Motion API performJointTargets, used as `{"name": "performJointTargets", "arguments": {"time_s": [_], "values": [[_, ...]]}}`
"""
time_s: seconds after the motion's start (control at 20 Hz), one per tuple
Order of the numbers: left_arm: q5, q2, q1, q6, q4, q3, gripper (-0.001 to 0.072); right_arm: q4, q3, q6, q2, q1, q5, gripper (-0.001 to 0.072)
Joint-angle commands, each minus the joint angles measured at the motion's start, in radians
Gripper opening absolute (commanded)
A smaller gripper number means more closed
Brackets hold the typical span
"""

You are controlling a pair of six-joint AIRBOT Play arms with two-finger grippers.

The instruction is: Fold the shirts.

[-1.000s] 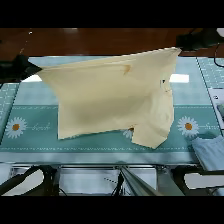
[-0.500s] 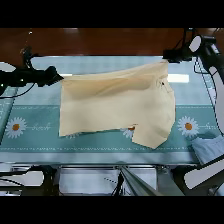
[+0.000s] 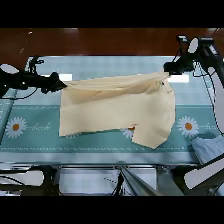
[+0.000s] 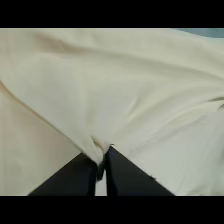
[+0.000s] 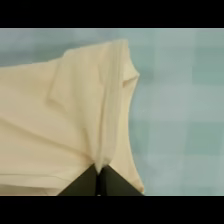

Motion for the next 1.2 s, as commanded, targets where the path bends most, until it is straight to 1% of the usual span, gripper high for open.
{"name": "performJointTargets", "arguments": {"time_s": [0.0,0.05,0.1,0.15,0.2,0.25,0.35,0.4,0.45,0.55,0.6,0.65,0.7,0.75,0.9,1.0,1.1,1.15], "values": [[-0.048,-0.001,0.003,-0.056,0.019,0.002,0.0296,0.044,0.001,-0.010,-0.009,0.000,0.091,0.0222],[-0.060,0.000,0.009,-0.072,0.019,0.006,0.0418,0.037,0.001,-0.027,-0.004,0.000,0.106,0.0346],[-0.095,0.000,0.021,-0.076,0.019,0.016,0.0432,-0.005,0.001,-0.071,0.009,0.000,0.142,0.0431],[-0.146,0.001,0.040,-0.076,0.024,0.030,0.0432,-0.074,0.001,-0.120,0.026,0.000,0.189,0.0445],[-0.201,0.004,0.063,-0.076,0.035,0.042,0.0432,-0.122,0.001,-0.121,0.050,-0.015,0.229,0.0446],[-0.257,0.014,0.089,-0.075,0.060,0.044,0.0432,-0.116,0.001,-0.108,0.074,-0.044,0.255,0.0446],[-0.348,0.062,0.128,-0.073,0.188,-0.007,0.0432,-0.112,-0.005,-0.116,0.121,-0.119,0.330,0.0446],[-0.360,0.100,0.146,-0.078,0.248,-0.067,0.0432,-0.087,-0.034,-0.117,0.153,-0.171,0.341,0.0446],[-0.341,0.150,0.170,-0.083,0.275,-0.158,0.0432,-0.046,-0.086,-0.124,0.187,-0.227,0.347,0.0449],[-0.259,0.253,0.222,-0.078,0.261,-0.361,0.0435,0.072,-0.227,-0.151,0.262,-0.334,0.339,0.0519],[-0.229,0.296,0.247,-0.043,0.237,-0.446,0.0435,0.150,-0.311,-0.177,0.303,-0.386,0.316,0.0520],[-0.221,0.330,0.275,0.008,0.200,-0.518,0.0466,0.212,-0.384,-0.200,0.338,-0.428,0.288,0.0519],[-0.226,0.349,0.301,0.048,0.167,-0.570,0.0630,0.259,-0.451,-0.219,0.371,-0.465,0.258,0.0519],[-0.231,0.354,0.318,0.061,0.161,-0.601,0.0672,0.290,-0.506,-0.237,0.398,-0.489,0.229,0.0519],[-0.217,0.348,0.325,0.094,0.164,-0.643,0.0664,0.319,-0.585,-0.251,0.430,-0.517,0.188,0.0519],[-0.177,0.344,0.316,0.094,0.154,-0.661,0.0655,0.346,-0.592,-0.256,0.430,-0.516,0.176,0.0519],[-0.130,0.335,0.301,0.095,0.090,-0.678,0.0638,0.388,-0.592,-0.271,0.430,-0.516,0.168,0.0519],[-0.118,0.325,0.284,0.101,0.058,-0.684,0.0545,0.393,-0.592,-0.272,0.430,-0.514,0.167,0.0519]]}}
